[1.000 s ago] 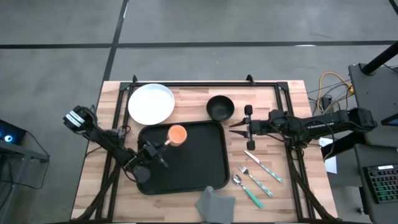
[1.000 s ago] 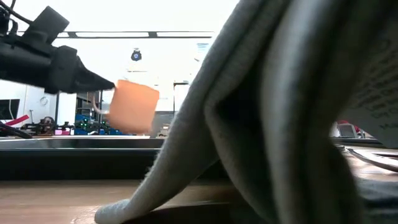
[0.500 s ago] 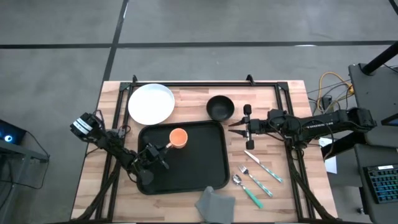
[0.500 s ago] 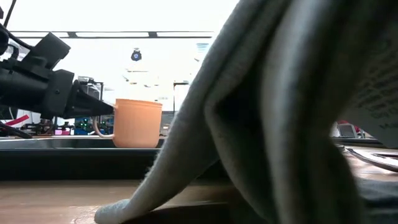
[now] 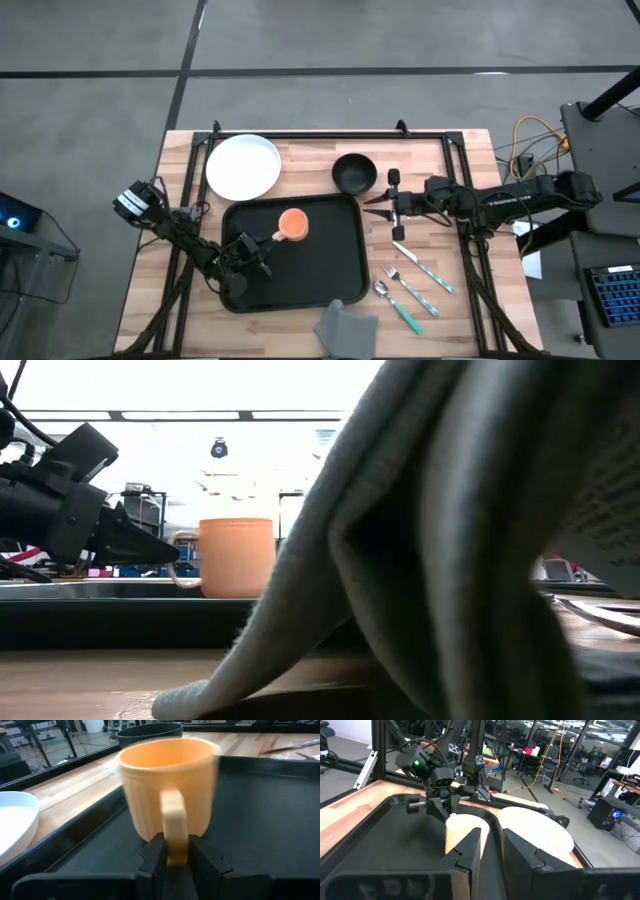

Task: Set up tray
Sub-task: Put the orange mug on the black tray

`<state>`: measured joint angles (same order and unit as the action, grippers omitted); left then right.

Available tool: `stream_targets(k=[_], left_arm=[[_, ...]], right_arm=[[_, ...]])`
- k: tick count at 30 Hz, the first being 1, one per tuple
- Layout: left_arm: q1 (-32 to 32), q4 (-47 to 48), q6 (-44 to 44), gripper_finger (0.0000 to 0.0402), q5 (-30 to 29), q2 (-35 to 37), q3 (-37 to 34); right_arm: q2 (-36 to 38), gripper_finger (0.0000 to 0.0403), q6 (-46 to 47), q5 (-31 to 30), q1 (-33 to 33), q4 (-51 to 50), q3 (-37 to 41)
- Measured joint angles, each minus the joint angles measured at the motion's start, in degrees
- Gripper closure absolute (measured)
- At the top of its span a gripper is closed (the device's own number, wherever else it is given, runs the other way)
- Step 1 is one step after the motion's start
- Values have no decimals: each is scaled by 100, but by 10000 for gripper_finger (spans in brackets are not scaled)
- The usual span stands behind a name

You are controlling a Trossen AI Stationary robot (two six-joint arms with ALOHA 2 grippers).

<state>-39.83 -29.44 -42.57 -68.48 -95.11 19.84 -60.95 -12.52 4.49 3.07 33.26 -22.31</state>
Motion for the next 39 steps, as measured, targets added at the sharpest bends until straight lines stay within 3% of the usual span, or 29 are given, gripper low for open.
stream_targets(k=[9,23,31,36,39], left_arm=[[0,3,49,319,-18,20,0],[-15,11,690,213,344,942,0],[-15,10,2354,208,199,2268,0],[7,7,3767,208,-252,3315,0],[71,10,4459,208,-444,3963,0]], right_arm=[[-35,335,34,-15,-2,3,0],[-35,335,138,-15,-2,2,0],[-122,335,495,-43,-5,8,0],[-640,335,749,-775,-1,30,0],[-1035,335,628,-810,-2,42,-131]])
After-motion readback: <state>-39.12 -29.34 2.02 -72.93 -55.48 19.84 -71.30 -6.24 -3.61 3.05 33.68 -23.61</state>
